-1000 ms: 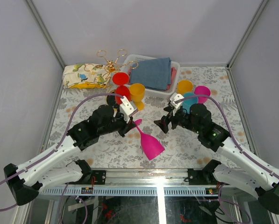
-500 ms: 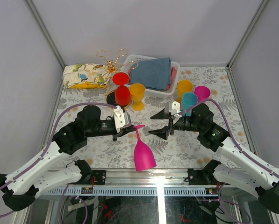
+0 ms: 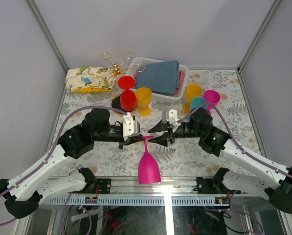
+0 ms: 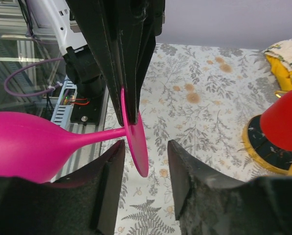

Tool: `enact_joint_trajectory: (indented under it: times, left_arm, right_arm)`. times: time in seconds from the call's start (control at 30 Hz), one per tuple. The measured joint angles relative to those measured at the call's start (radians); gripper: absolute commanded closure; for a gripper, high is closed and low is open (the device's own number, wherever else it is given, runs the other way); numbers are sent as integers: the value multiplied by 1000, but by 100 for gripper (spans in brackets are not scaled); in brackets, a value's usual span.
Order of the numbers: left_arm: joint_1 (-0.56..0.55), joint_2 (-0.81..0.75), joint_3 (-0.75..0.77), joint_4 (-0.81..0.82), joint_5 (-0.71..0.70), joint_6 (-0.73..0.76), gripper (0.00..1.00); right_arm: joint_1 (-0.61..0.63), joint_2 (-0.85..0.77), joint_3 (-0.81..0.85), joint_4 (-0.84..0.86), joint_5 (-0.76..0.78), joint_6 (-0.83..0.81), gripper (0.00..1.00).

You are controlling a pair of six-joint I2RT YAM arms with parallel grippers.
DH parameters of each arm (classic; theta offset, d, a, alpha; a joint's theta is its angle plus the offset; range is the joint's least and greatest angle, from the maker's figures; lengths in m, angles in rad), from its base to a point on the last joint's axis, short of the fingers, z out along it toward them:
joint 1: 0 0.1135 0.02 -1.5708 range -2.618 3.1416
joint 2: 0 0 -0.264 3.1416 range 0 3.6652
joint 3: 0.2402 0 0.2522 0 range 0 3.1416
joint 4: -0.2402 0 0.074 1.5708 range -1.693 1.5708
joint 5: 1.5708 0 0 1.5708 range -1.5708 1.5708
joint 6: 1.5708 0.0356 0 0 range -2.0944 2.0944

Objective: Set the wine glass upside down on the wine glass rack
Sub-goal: Adjust the wine glass.

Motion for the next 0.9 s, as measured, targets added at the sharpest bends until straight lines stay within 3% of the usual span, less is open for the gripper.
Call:
enact_joint_trajectory:
  times: [0.23, 0.37, 0.47, 0.63, 0.7, 0.73, 0.77, 0.9]
  left_arm:
    - [0, 2, 0, -7, 8, 11, 99]
    - [0, -1, 0, -7, 7, 12, 93]
    - [1, -5, 1, -9, 8, 12, 82]
    - [2, -6, 7, -10, 8, 8, 70]
    - [2, -6, 13, -8, 8, 0, 39]
    - [2, -8, 14, -8, 8, -6, 10]
    - [1, -10, 14, -8, 7, -14, 1]
    - [1, -34, 14, -6, -14, -60, 0]
  right_arm:
    - [15, 18, 5, -7, -8, -10, 78]
    - [19, 18, 18, -31, -26, -27, 92]
    - [21, 23, 31, -56, -51, -50, 100]
    - [21, 44, 64, -105, -60, -83, 100]
    - [21, 49, 78, -122, -55, -105, 100]
    - [21, 49, 84, -131, -48, -117, 100]
    - [21, 49, 89, -141, -37, -131, 100]
    - [21, 47, 94, -177, 23, -190, 100]
